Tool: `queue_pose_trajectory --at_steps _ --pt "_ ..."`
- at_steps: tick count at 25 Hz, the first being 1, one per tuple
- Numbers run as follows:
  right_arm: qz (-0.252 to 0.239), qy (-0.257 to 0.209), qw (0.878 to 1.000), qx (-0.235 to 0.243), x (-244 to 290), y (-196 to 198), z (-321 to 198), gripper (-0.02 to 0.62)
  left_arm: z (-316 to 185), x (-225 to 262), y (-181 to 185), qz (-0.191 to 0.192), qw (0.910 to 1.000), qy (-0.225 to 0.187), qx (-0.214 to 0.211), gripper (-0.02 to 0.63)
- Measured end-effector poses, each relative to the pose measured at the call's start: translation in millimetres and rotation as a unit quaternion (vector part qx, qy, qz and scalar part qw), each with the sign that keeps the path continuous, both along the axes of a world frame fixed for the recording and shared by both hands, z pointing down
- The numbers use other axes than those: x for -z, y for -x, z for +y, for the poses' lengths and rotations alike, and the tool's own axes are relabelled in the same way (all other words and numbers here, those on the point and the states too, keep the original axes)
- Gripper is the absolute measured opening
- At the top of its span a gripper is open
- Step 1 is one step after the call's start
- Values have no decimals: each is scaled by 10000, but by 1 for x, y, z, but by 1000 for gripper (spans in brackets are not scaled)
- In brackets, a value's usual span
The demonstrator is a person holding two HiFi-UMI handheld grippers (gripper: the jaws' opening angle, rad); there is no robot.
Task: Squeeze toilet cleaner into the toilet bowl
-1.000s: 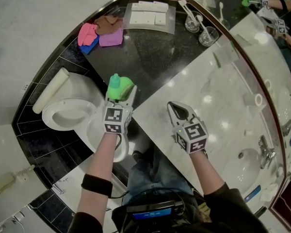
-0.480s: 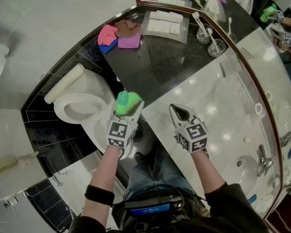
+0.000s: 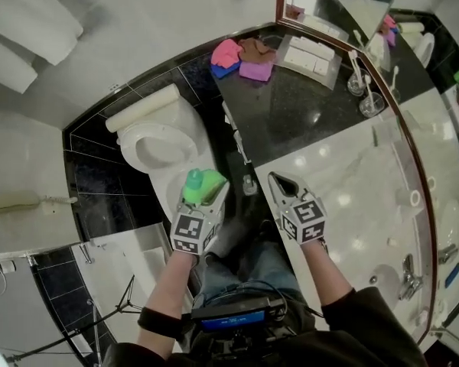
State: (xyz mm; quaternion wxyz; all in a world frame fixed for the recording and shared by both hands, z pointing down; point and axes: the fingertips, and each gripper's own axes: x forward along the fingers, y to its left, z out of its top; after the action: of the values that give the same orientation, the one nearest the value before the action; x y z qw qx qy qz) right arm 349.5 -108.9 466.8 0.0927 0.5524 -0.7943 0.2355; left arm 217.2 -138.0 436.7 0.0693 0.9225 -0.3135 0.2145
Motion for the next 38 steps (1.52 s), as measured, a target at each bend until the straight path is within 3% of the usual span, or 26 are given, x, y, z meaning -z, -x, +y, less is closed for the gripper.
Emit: queue_pose_trajectory --at_steps 14,23,32,38 --pt "154 -174 9959 879 27 187 13 12 45 28 213 -55 9943 -202 1047 204" --pt "242 -218 9919 1230 28 289 34 12 85 33 306 -63 9927 -128 1201 206" --pt "407 -338 9904 1278 52 328 58 12 118 42 343 20 9937 -113 1111 206" --pt "447 -348 9822 1792 62 341 70 12 128 52 348 84 9888 -180 1480 206"
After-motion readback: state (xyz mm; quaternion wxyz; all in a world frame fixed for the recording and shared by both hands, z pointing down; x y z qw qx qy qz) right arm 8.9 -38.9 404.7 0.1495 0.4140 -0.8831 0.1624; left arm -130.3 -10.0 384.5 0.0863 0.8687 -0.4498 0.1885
